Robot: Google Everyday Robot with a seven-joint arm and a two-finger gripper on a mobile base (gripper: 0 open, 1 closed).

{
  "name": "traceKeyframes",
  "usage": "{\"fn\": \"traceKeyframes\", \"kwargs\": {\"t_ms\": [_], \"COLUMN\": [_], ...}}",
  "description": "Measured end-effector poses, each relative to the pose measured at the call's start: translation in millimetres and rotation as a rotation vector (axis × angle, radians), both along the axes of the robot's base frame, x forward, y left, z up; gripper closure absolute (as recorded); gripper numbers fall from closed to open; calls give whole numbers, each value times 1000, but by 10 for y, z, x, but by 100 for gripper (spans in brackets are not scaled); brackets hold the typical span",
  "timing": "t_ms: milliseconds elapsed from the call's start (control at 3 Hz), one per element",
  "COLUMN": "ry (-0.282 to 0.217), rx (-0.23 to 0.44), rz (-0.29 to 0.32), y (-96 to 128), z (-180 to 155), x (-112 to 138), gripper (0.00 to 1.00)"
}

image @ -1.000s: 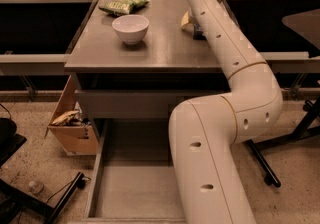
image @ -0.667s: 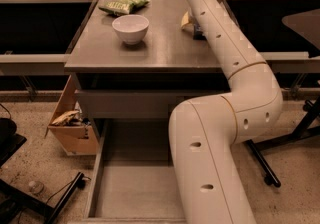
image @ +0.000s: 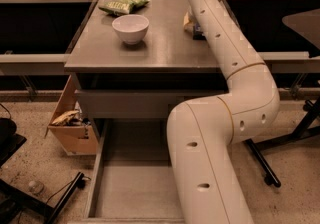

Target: Place rxbar blueberry into top drawer

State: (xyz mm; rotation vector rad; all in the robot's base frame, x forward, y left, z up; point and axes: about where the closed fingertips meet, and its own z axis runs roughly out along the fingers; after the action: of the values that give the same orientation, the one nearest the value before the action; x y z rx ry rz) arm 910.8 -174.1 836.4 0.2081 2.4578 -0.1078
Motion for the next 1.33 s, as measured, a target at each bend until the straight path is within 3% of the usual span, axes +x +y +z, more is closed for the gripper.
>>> {"fn": "traceKeyframes", "kwargs": {"t_ms": [333, 1000, 1333], "ry": [0, -128, -125], "rx": [0, -18, -19], "rz": [0, 138, 139], "y": [0, 384, 390], "z": [46, 1057, 1051], "x": [0, -116, -121], "gripper": [100, 100, 100]}}
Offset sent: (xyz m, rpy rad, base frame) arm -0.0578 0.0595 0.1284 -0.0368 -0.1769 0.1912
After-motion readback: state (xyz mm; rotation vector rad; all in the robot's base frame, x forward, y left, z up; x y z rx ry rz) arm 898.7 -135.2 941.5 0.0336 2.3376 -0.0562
